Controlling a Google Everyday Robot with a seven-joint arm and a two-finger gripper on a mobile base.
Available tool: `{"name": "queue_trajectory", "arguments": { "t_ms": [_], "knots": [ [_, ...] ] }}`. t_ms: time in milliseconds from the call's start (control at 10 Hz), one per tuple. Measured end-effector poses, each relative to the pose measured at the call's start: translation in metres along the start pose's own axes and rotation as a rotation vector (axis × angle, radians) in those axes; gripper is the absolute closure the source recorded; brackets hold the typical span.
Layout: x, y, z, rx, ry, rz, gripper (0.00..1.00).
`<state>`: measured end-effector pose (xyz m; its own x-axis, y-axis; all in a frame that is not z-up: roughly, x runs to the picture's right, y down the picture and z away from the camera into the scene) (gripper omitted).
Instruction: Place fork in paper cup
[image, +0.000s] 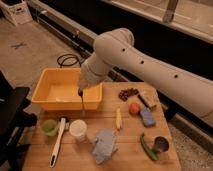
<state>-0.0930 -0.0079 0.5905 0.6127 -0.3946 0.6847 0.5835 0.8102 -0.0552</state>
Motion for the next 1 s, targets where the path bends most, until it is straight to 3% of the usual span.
{"name": "queue_trajectory", "arguments": {
  "t_ms": [300,1000],
  "knots": [
    [-0.019,0.009,0.006,-0.018,-0.09,-0.03,1.0],
    [-0.014,0.031,0.044,-0.092,-0.199,0.003,1.0]
  ]
}}
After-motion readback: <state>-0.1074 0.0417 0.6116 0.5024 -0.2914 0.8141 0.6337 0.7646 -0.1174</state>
